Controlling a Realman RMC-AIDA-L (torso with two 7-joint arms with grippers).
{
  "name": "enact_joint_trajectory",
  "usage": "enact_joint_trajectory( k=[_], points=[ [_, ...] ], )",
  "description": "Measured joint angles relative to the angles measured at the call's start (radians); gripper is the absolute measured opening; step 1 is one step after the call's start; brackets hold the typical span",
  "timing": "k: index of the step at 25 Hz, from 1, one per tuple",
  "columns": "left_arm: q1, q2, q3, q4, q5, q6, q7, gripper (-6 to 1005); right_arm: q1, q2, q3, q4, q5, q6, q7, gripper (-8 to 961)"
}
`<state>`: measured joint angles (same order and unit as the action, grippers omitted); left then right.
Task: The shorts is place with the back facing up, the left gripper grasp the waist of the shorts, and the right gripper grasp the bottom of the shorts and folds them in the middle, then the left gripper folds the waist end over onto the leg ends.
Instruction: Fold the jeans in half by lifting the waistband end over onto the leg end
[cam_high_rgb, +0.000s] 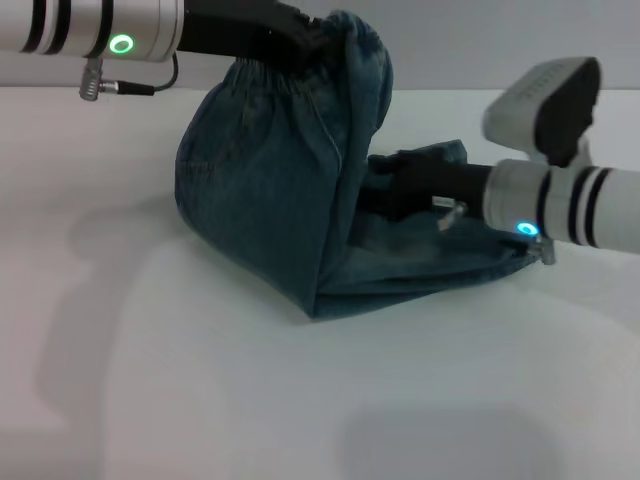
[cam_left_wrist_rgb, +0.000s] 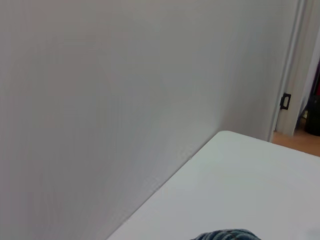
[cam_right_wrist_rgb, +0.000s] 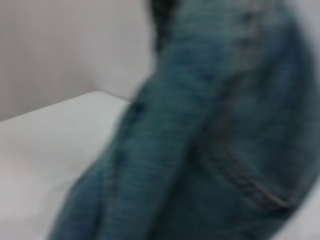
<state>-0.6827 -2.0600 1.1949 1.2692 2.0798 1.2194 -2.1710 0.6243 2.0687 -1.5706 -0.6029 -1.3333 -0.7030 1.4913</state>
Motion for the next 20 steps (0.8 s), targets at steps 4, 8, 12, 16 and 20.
enact_joint_trajectory(
  k=[4, 8, 12, 16, 20],
  points=[
    [-0.001, 0.0, 0.005, -0.013, 0.0, -0.006, 0.001, 81, -0.036, -0.001, 0.065, -0.004, -0.002, 0.006, -0.005, 518],
    [-0.002, 0.0, 0.013, -0.014, -0.003, -0.011, 0.001, 80, -0.068, -0.001, 0.182, -0.023, -0.003, 0.012, -0.016, 518],
    [-0.003, -0.002, 0.087, -0.016, -0.031, -0.06, 0.002, 80, -0.118, 0.002, 0.326, -0.087, 0.001, 0.013, -0.038, 517],
    [-0.012, -0.004, 0.151, -0.017, -0.052, -0.099, -0.003, 81, -0.144, 0.003, 0.461, -0.122, 0.003, 0.007, -0.051, 517],
    [-0.017, -0.005, 0.199, -0.018, -0.062, -0.136, -0.007, 100, -0.161, 0.002, 0.556, -0.139, 0.004, 0.002, -0.077, 518]
  ],
)
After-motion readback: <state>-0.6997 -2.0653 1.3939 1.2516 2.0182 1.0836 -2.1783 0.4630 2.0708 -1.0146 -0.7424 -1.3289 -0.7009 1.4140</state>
